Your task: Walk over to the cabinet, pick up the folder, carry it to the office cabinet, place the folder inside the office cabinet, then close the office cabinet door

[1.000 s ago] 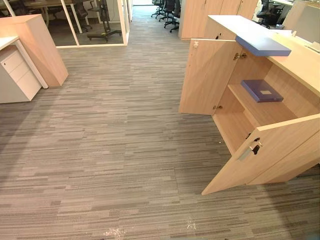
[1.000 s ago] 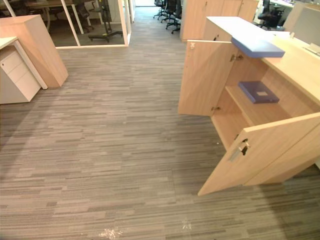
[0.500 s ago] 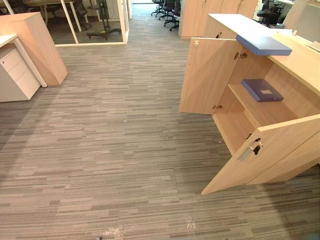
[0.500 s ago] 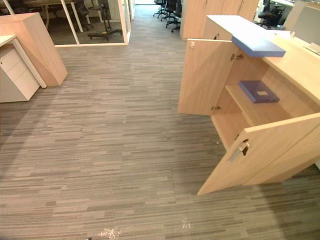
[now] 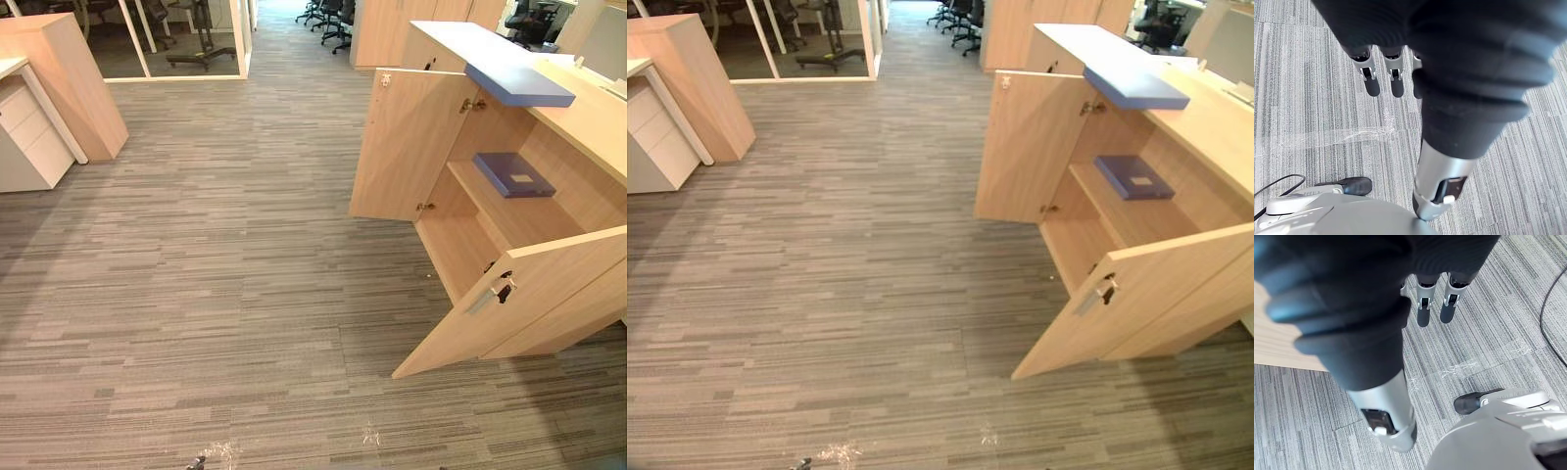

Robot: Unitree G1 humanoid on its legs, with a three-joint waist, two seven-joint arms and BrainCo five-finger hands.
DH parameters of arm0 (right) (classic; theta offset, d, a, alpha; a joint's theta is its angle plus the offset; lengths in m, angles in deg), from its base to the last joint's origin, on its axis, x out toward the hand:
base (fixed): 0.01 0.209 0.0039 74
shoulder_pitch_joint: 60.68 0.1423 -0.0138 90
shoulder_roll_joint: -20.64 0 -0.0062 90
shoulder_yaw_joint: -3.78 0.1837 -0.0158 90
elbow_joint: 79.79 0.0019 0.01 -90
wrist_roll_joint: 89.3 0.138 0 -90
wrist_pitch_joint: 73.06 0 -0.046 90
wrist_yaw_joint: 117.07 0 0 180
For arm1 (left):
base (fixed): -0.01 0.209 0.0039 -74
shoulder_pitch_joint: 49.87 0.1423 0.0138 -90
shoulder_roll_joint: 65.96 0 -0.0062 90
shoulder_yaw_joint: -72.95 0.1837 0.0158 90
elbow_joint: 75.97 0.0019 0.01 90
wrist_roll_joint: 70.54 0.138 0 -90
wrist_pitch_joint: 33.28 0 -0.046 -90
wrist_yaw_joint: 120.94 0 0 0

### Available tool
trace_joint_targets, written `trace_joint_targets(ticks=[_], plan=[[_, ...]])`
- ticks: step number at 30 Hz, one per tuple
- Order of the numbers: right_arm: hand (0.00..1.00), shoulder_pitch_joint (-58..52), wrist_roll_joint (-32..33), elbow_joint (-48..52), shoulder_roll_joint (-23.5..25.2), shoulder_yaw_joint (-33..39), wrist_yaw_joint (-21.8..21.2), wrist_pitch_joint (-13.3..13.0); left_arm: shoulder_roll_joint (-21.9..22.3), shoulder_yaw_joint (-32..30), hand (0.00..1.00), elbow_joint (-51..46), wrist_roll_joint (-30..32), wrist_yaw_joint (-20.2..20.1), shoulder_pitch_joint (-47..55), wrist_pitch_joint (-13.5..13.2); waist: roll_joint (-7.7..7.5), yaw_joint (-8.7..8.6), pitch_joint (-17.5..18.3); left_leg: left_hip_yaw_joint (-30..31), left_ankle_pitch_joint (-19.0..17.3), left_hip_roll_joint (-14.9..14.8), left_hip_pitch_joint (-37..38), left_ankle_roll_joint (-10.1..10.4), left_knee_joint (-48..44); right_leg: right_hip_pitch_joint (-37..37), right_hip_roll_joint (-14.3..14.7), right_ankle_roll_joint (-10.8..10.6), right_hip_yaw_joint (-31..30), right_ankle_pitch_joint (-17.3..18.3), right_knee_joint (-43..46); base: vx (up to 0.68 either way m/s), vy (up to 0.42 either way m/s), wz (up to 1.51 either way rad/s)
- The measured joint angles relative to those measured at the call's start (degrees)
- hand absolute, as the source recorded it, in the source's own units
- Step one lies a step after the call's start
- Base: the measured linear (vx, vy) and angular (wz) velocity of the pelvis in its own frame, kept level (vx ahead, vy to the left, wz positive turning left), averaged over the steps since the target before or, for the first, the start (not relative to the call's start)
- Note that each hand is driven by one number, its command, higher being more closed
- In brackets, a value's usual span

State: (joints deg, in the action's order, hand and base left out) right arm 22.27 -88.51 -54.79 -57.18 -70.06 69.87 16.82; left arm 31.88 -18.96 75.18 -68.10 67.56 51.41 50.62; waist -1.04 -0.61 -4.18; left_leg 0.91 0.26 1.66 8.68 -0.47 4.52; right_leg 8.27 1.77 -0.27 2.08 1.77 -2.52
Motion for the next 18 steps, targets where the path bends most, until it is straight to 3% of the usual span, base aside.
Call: trace_joint_targets(ticks=[3, 5, 6, 7, 9, 12, 14, 15, 17, 18], plan=[[0.00, 0.73, 0.02, -0.30, 0.47, 0.05, -0.04, 0.00, 0.00, -2.65, 0.00, -1.12, -0.34, 0.33, -0.42, 0.06, -0.82, 0.06, -1.73, 0.11, -4.01, -0.13, -4.07, 0.86, -8.76, -0.49, -0.03, 0.17, 1.05, 0.63, 1.65, -0.01, -0.023, 0.08], [0.00, 1.96, 0.29, -0.10, 0.66, 0.63, -0.11, -0.01, 1.13, -6.79, 0.00, -3.12, -1.28, 1.16, -0.56, 0.10, -0.78, 0.42, -5.18, -2.45, -10.62, -2.15, -11.29, 3.01, -26.52, -0.91, 1.09, 2.54, 1.22, 3.03, 5.07, -0.09, -0.041, 0.00], [0.00, 1.97, 0.34, 0.51, 0.79, 0.63, -0.09, -0.04, 1.55, -8.06, 0.00, -3.56, -1.37, 1.25, -0.56, 0.14, -0.81, 0.46, -5.77, -3.68, -11.20, -2.86, -13.44, 3.35, -31.51, -0.89, 1.35, 3.69, 1.30, 4.05, 5.76, -0.11, -0.041, 0.04], [0.00, 1.65, 0.29, 1.58, 0.93, 0.42, -0.05, 0.01, 2.70, -11.49, 0.00, -4.70, -1.85, 1.47, -0.16, 0.17, -0.78, 0.63, -6.16, -7.30, -10.84, -5.06, -19.10, 2.95, -43.25, -0.67, 1.59, 4.68, 1.67, 5.01, 6.91, -0.06, -0.025, 0.02], [0.00, 1.56, 0.33, 1.78, 0.78, 0.26, 0.07, 0.14, 3.71, -12.82, 0.00, -5.46, -2.55, 2.41, 0.66, 0.17, -0.99, 1.21, -6.90, -10.85, -13.84, -8.57, -23.84, 1.29, -50.04, 0.60, 1.69, 5.12, 1.02, 6.14, 9.09, 0.05, -0.028, -0.11], [0.00, 1.73, 0.36, 1.77, 0.81, 0.55, 0.02, 0.13, 3.97, -12.89, 0.00, -5.47, -3.49, 2.48, 1.40, 0.21, -0.86, 2.19, -6.76, -9.77, -12.50, -8.72, -25.00, 2.02, -37.36, 1.01, -0.15, 4.14, -0.98, 7.60, 9.69, 0.12, 0.075, -0.31], [0.00, 2.15, 0.30, 1.87, 0.71, 0.51, -0.08, 0.12, 4.45, -13.61, 0.00, -5.45, -4.80, 2.47, 1.43, 0.27, -0.81, 2.60, -6.42, -8.95, -8.31, -7.95, -24.68, 2.95, -23.69, 0.94, -2.44, 2.50, -2.52, 8.67, 9.33, 0.20, 0.198, -0.32], [0.00, 2.10, 0.30, 2.01, 0.38, 0.48, -0.06, 0.12, 5.12, -14.42, 0.00, -5.43, -5.66, 2.50, 1.48, 0.30, -0.09, 2.67, -6.11, -8.64, -5.83, -8.12, -24.65, 3.52, -18.45, 1.15, -3.51, 1.20, -3.27, 9.50, 9.01, 0.21, 0.216, -0.25], [0.00, 2.15, 0.29, 1.96, 0.11, 0.38, -0.05, 0.14, 5.66, -15.31, 0.00, -5.41, -6.83, 2.57, 1.80, 0.32, 0.68, 3.18, -5.26, -11.01, 1.35, -7.33, -23.98, 3.82, -17.20, 1.57, -5.90, -0.84, -3.93, 11.02, 8.69, 0.39, 0.386, -0.30], [0.00, 2.27, 0.30, 1.69, 0.23, 0.60, 0.00, 0.14, 5.45, -15.36, 0.00, -5.38, -7.41, 2.63, 1.73, 0.31, 0.06, 3.13, -4.58, -11.78, 2.09, -6.01, -24.45, 3.01, -18.39, 2.27, -7.32, -1.32, -3.93, 10.72, 8.24, 0.45, 0.400, -0.29]])
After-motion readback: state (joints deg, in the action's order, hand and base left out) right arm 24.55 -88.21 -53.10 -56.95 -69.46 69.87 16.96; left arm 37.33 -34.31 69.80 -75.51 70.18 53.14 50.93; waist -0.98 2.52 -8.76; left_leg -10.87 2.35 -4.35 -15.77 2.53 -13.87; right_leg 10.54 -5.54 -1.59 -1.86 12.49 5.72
